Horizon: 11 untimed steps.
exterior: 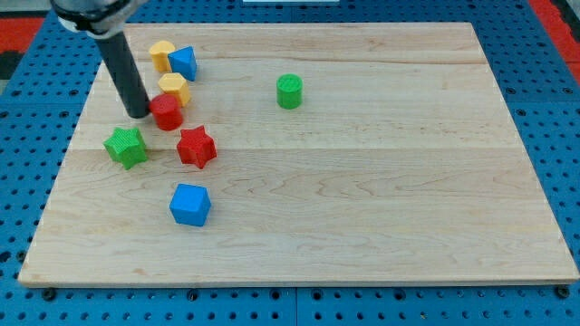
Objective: Keep blue triangle above red circle
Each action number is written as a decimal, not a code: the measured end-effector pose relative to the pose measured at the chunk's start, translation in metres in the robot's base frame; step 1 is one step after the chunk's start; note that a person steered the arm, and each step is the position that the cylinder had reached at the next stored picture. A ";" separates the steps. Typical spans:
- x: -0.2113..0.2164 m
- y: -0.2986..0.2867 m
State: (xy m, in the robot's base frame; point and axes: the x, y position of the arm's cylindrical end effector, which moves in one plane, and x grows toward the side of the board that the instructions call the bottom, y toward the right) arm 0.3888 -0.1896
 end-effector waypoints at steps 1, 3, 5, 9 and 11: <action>0.003 0.018; 0.005 0.050; -0.033 -0.018; -0.111 0.027; -0.106 0.043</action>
